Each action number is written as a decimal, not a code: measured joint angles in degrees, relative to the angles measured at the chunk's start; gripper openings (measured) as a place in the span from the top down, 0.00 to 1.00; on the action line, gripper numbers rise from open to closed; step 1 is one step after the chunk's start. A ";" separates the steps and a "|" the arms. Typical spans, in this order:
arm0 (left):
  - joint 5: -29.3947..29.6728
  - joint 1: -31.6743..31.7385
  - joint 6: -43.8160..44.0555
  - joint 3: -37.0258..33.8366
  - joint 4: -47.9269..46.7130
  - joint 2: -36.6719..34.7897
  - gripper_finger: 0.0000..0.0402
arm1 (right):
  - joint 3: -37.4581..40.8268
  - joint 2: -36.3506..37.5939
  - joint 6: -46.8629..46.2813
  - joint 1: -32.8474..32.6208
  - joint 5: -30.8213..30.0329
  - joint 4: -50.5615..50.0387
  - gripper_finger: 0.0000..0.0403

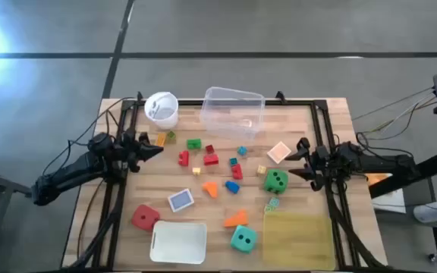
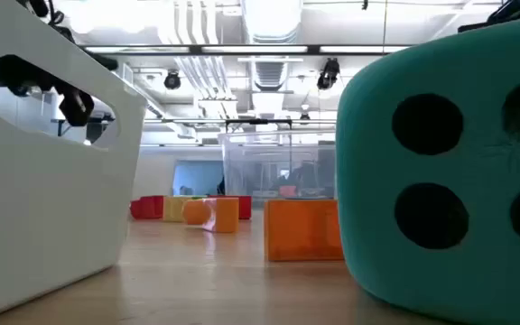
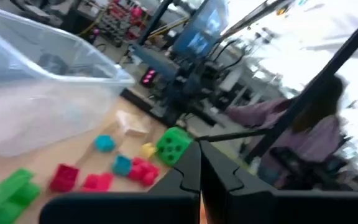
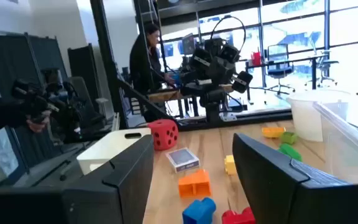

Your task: Pick & Place Toys

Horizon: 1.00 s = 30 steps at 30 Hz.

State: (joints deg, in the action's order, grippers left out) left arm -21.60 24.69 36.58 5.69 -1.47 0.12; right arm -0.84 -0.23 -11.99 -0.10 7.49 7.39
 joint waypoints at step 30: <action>8.39 0.00 6.15 20.58 -9.06 23.22 1.00 | -3.69 0.09 -3.89 0.00 -0.07 2.29 0.47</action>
State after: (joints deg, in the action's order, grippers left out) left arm -13.22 24.69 42.73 26.27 -10.53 23.34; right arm -4.53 -0.14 -15.88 -0.10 7.42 9.67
